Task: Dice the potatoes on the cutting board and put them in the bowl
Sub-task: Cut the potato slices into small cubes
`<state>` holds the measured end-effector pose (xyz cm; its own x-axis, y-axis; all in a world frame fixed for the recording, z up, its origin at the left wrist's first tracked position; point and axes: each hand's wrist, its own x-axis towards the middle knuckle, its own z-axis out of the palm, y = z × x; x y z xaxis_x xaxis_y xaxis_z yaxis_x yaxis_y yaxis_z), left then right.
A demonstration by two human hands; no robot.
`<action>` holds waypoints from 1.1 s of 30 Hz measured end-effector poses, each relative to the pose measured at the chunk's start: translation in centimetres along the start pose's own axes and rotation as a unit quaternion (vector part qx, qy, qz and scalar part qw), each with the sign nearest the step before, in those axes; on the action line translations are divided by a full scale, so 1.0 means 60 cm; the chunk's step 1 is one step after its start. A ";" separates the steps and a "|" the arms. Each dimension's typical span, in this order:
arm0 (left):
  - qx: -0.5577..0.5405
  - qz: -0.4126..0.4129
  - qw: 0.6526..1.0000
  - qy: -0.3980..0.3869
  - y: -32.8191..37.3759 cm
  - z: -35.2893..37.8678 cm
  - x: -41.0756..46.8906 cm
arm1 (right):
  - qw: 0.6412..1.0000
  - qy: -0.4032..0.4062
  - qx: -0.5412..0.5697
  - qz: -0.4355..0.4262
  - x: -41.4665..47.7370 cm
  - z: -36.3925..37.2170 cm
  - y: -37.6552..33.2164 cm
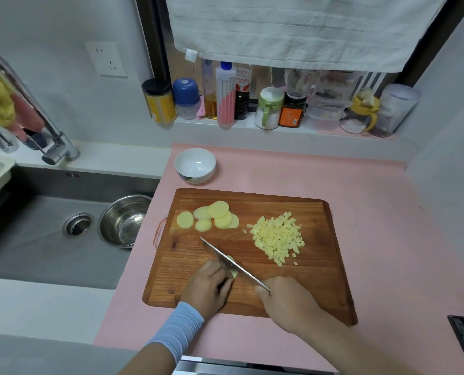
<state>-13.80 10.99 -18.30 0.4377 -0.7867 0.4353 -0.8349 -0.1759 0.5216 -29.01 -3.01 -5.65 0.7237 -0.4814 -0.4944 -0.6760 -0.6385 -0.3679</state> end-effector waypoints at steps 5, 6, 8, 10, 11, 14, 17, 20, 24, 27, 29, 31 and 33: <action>0.000 -0.011 1.000 -0.012 -0.006 0.002 -0.003 | 1.000 0.002 -0.002 -0.002 0.042 0.010 -0.046; -0.001 -0.010 1.000 -0.010 -0.005 0.001 -0.004 | 1.000 0.002 -0.003 -0.002 0.044 0.010 -0.050; -0.006 -0.003 1.000 -0.003 -0.001 -0.002 -0.006 | 1.000 0.001 -0.004 0.000 0.044 0.010 -0.051; -0.007 0.002 1.000 0.006 0.002 -0.004 -0.010 | 1.000 -0.003 -0.002 0.003 0.046 0.009 -0.046; -0.004 0.001 1.000 0.010 0.003 -0.004 -0.013 | 1.000 -0.005 0.000 0.005 0.048 0.008 -0.044; 0.005 -0.007 1.000 0.017 0.003 -0.005 -0.017 | 1.000 -0.006 0.001 -0.002 0.051 0.007 -0.042; 0.005 -0.007 1.000 0.015 0.002 -0.005 -0.016 | 1.000 0.006 -0.014 -0.020 0.038 0.005 -0.043; -0.006 -0.006 1.000 0.015 0.001 -0.006 -0.016 | 0.999 0.025 -0.019 -0.038 0.014 0.005 -0.041; -0.006 -0.010 1.000 0.014 0.003 -0.005 -0.014 | 0.998 0.033 -0.022 -0.038 -0.012 0.005 -0.029; -0.011 -0.011 1.000 0.014 0.003 -0.005 -0.014 | 1.000 0.019 -0.009 -0.015 -0.019 0.006 -0.016; -0.013 -0.014 1.000 0.013 0.002 -0.005 -0.013 | 1.000 0.002 0.011 0.004 -0.016 0.007 -0.006; -0.017 -0.015 1.000 0.013 0.003 -0.006 -0.013 | 1.000 -0.007 0.020 0.015 -0.009 0.010 -0.002; -0.014 -0.015 1.000 0.014 0.004 -0.006 -0.013 | 0.999 -0.011 0.031 0.018 0.000 0.015 -0.011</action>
<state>-14.19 11.78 -18.24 0.4724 -0.7643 0.4390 -0.8117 -0.1831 0.5546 -28.69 -2.06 -6.13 0.6955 -0.4898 -0.5257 -0.7099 -0.5815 -0.3974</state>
